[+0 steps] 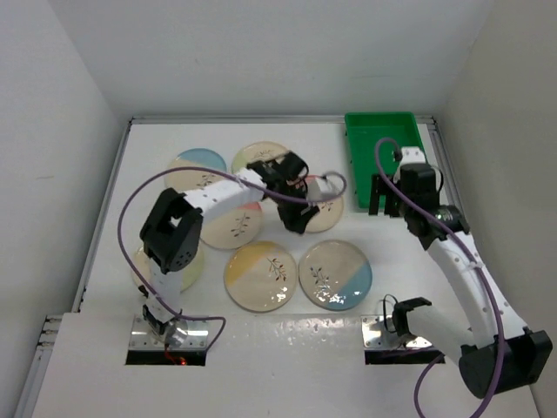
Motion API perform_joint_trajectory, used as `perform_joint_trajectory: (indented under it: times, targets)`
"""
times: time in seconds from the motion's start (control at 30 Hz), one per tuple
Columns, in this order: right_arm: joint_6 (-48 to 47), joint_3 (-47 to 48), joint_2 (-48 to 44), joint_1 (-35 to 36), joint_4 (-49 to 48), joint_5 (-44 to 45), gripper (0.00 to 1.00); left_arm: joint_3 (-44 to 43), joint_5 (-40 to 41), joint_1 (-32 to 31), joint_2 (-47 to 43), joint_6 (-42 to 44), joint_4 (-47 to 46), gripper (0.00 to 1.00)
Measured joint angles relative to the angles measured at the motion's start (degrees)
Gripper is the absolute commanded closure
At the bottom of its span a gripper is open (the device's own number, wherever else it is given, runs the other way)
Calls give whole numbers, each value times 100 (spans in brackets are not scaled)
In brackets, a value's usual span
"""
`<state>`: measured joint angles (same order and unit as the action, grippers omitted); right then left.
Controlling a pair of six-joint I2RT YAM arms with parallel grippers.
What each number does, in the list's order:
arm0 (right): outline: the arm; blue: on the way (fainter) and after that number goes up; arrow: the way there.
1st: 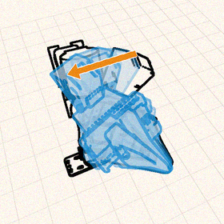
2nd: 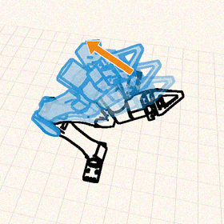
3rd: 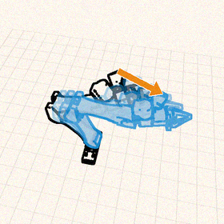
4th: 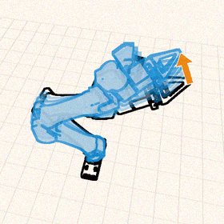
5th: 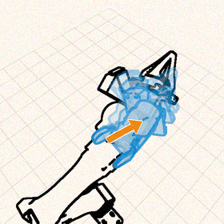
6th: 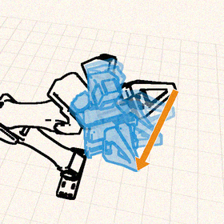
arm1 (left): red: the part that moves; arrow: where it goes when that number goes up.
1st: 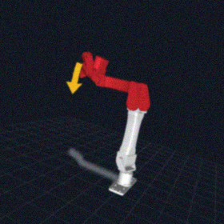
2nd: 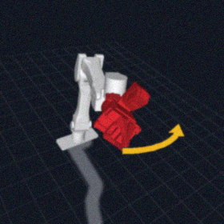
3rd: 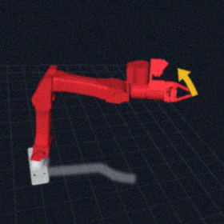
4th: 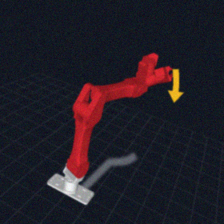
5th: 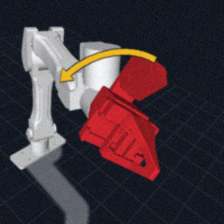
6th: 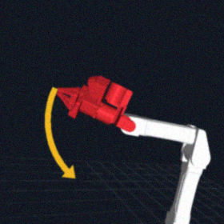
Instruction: Place the plates into the plastic bin on the countertop
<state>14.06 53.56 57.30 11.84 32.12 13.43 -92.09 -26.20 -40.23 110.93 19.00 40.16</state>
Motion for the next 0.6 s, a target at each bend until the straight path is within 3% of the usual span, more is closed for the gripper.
perform_joint_trajectory:
  times: [0.17,0.47,0.6]
  targets:
    - [654,-863,-717,164,688,2,14,933,107,-754,74,-501,74,43]
    - [1279,-1381,-1064,640,785,188,14,870,568,-942,476,-1222,-796,46]
    - [1436,-1478,-1123,752,866,374,14,949,695,-1078,671,-1471,-1023,53]
